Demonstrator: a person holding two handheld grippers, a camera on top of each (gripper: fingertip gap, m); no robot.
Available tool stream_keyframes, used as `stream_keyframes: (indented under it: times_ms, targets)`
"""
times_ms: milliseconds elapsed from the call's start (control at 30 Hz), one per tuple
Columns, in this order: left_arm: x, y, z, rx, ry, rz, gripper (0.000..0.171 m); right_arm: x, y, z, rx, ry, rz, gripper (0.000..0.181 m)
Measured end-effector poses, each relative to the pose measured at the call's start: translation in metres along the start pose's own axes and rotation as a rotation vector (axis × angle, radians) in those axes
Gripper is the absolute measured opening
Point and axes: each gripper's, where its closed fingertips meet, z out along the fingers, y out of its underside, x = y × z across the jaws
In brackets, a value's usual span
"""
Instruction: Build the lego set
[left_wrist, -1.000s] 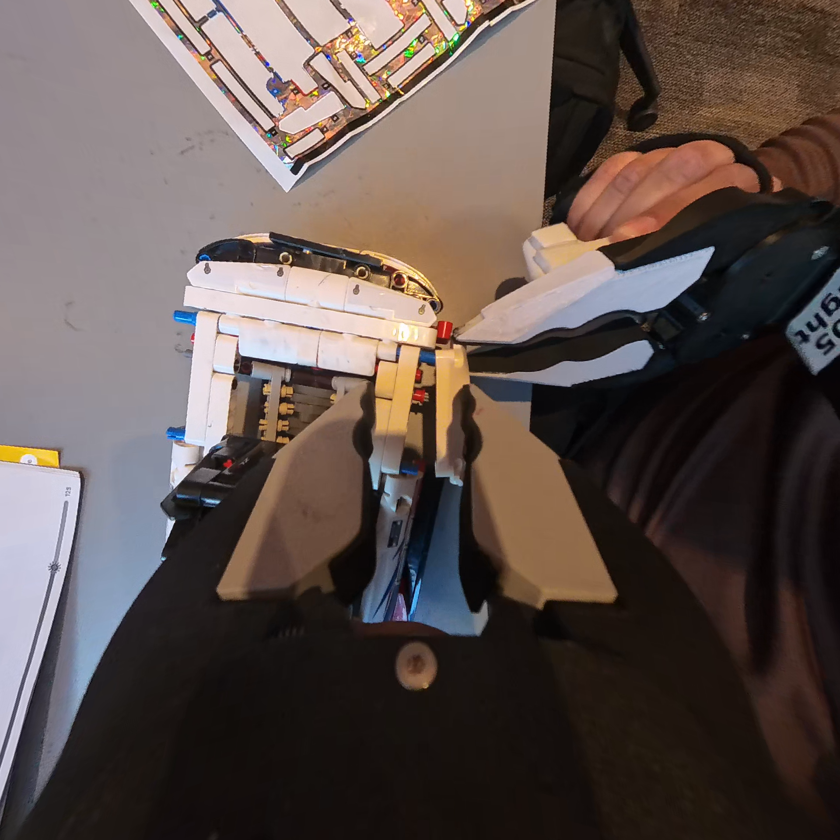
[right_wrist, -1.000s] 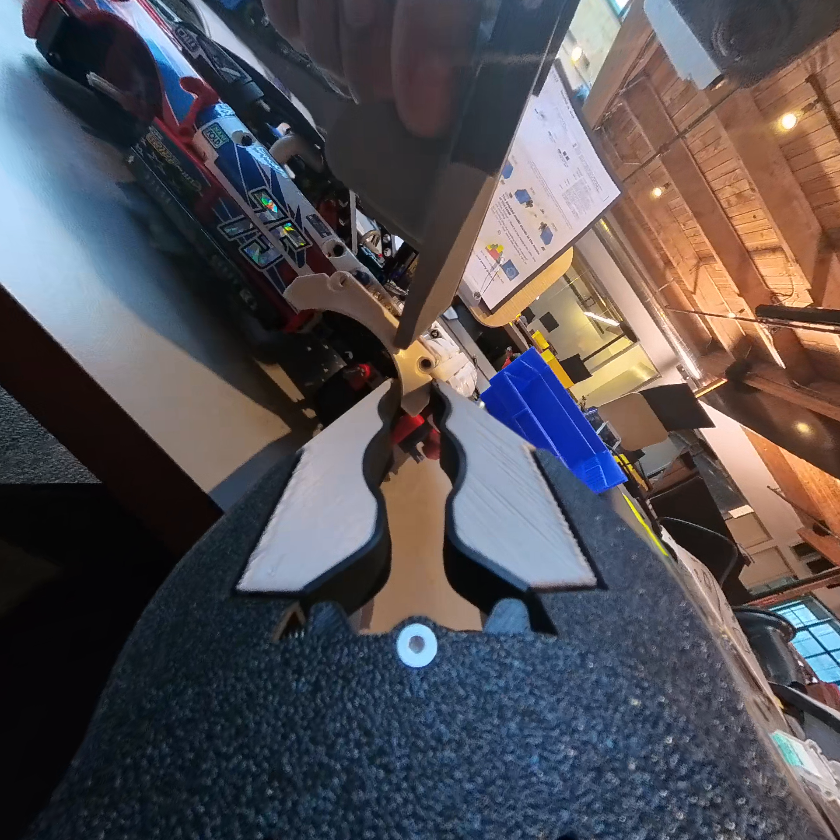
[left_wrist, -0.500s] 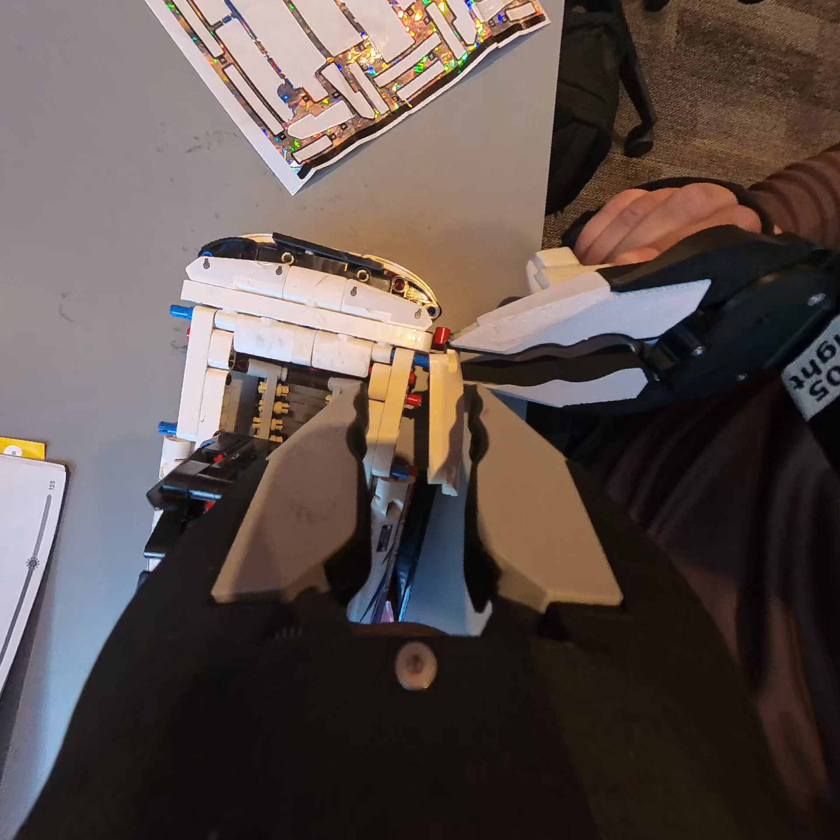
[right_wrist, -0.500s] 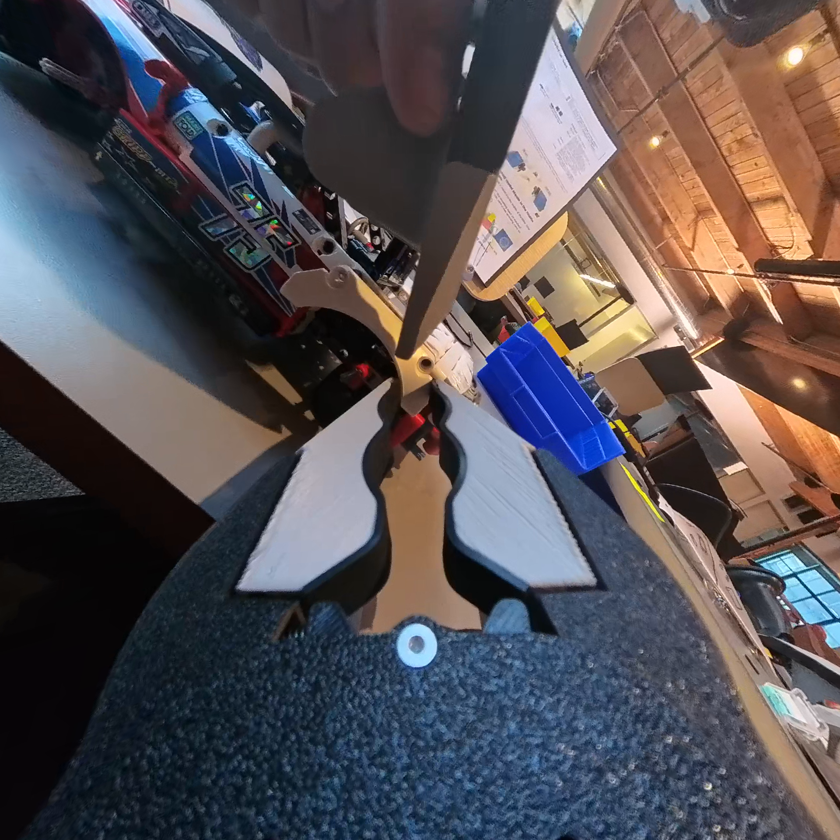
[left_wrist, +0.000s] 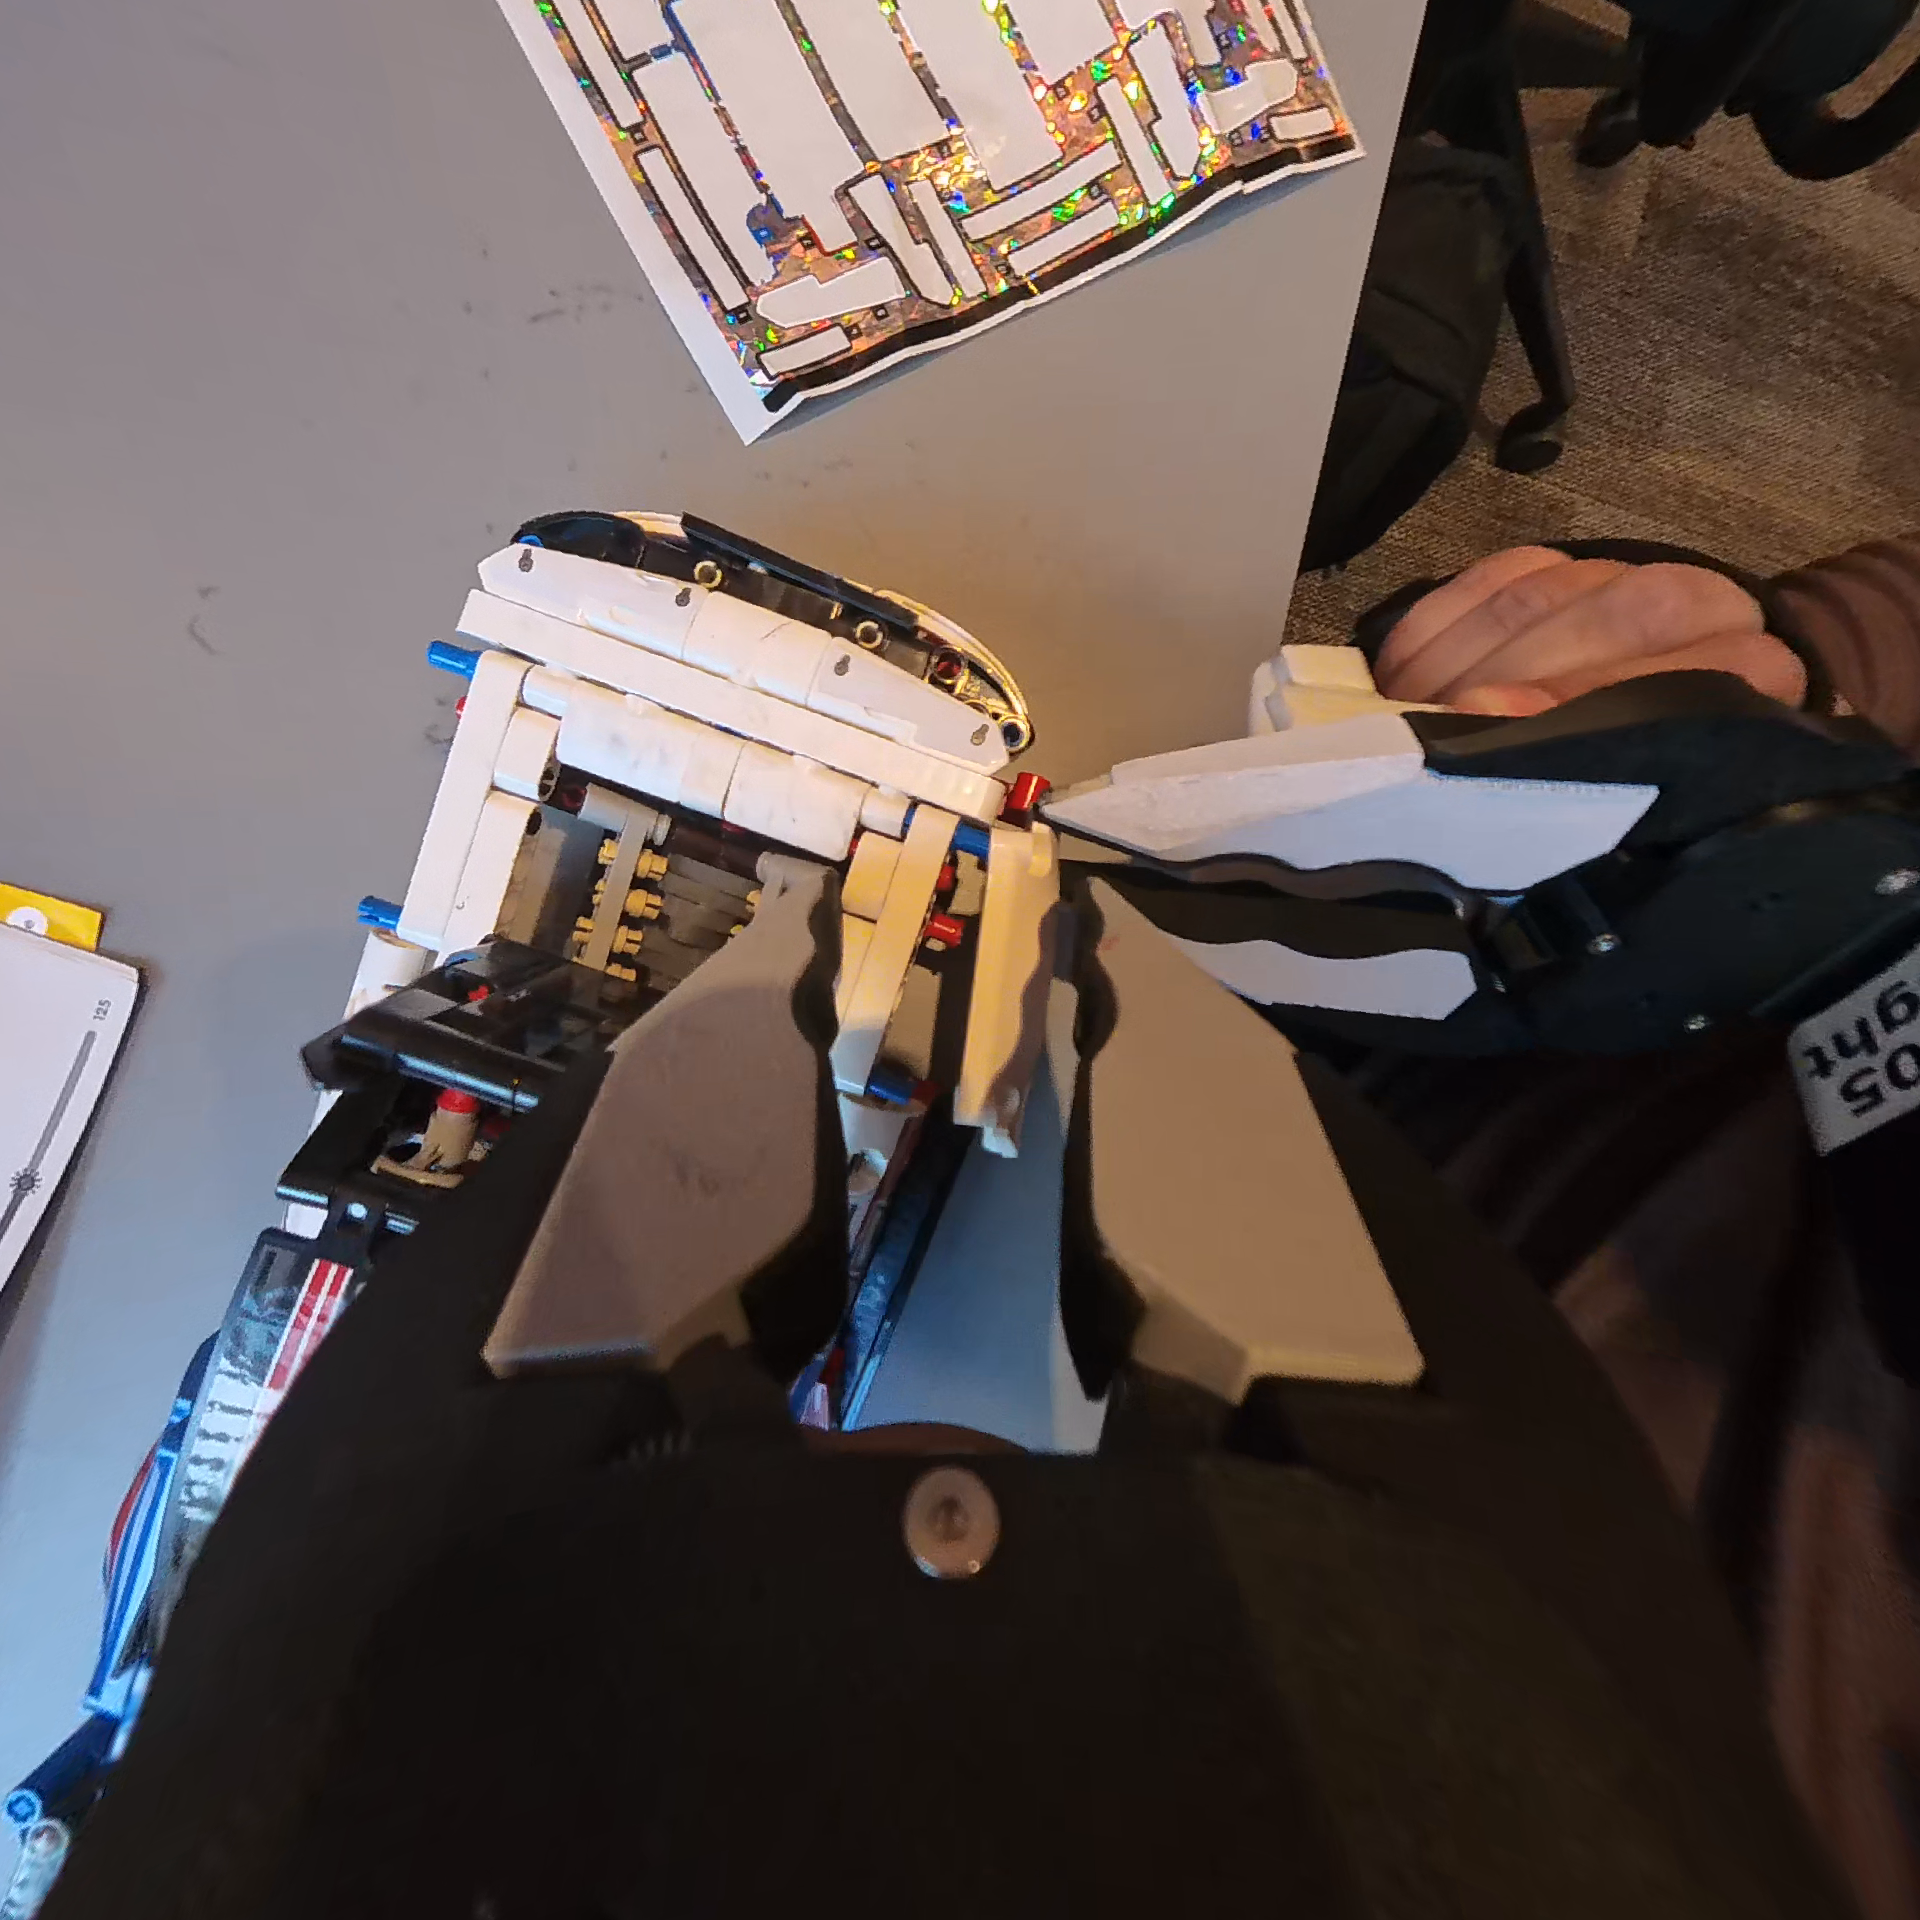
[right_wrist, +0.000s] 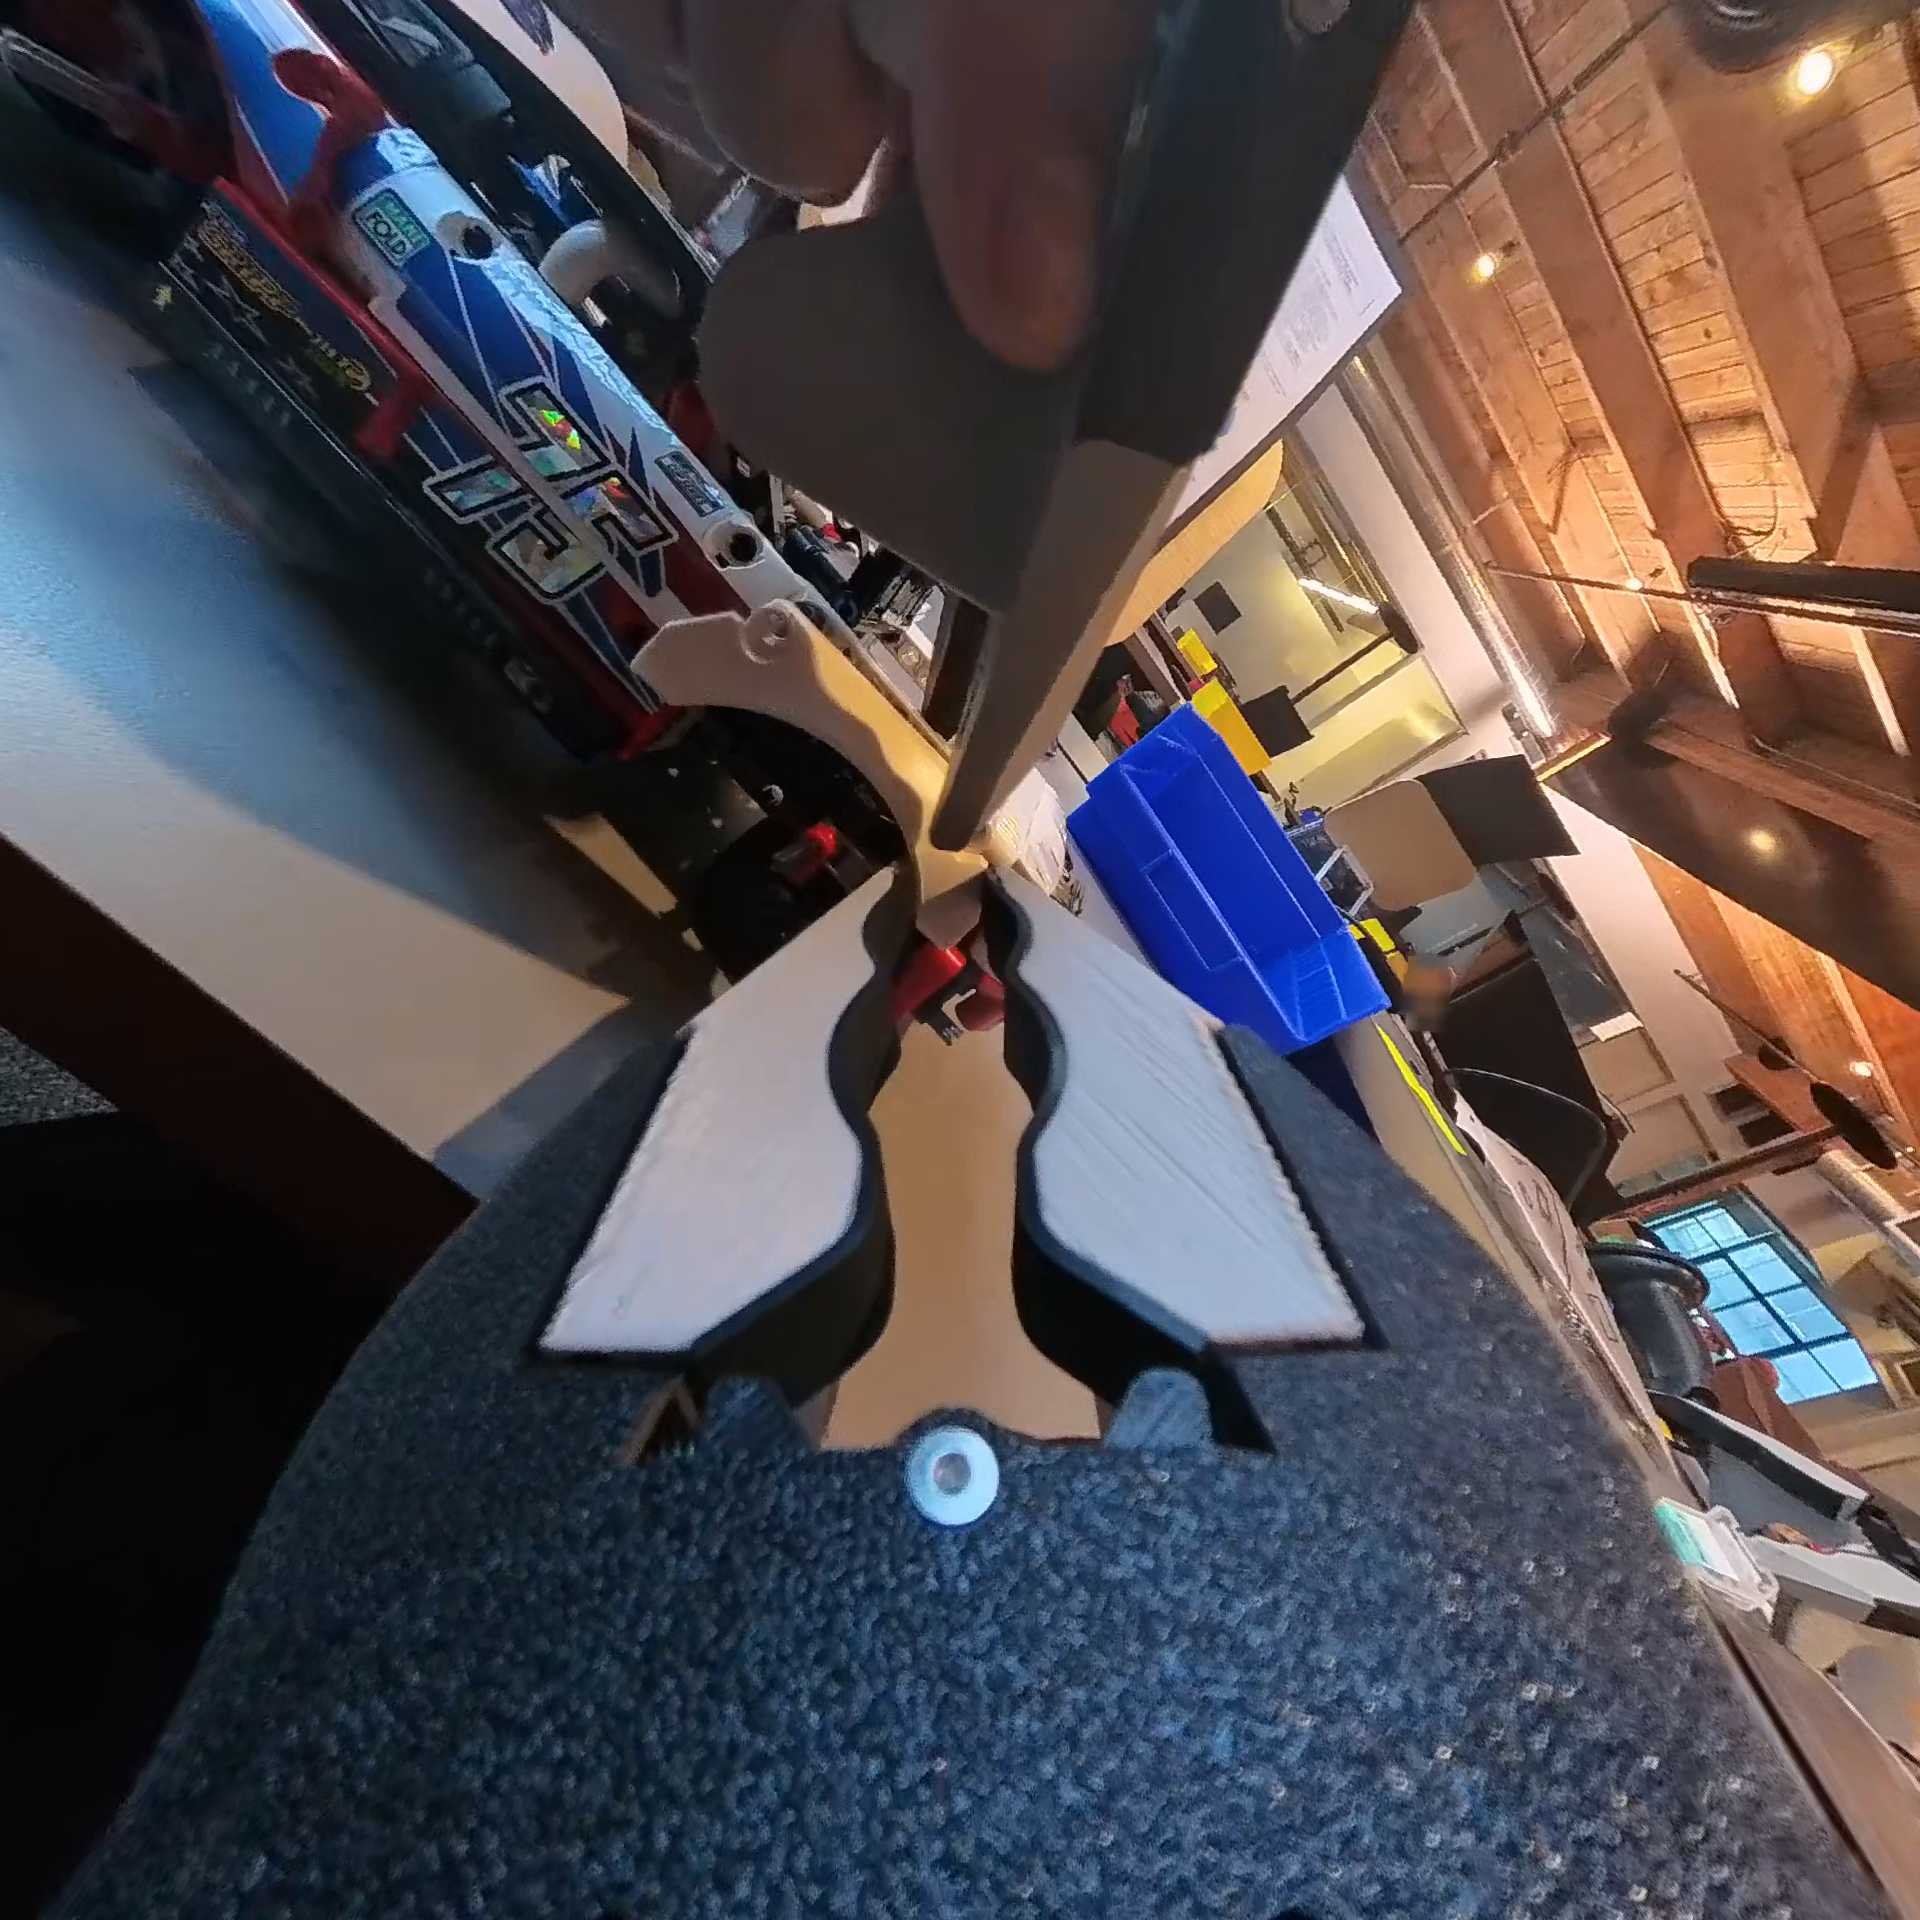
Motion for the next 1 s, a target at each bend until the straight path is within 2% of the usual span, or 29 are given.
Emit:
stream_keyframes:
  times_ms: [200,600,700,1000]
  targets:
    - [-0.004,-0.001,0.003,0.016,-0.02,0.0,0.037,0.0,0.001,0.0,-0.018,-0.001,-0.011,0.013]
    - [-0.004,-0.003,0.009,-0.033,-0.047,0.117,0.043,-0.001,0.001,0.001,-0.015,0.0,0.0,0.013]
    - [-0.004,-0.004,0.01,-0.04,-0.076,0.167,0.038,-0.001,0.002,0.001,-0.021,0.002,0.006,0.013]
    - [-0.007,-0.006,0.01,0.004,-0.029,0.122,0.034,-0.001,0.001,0.003,-0.022,0.028,0.002,0.013]
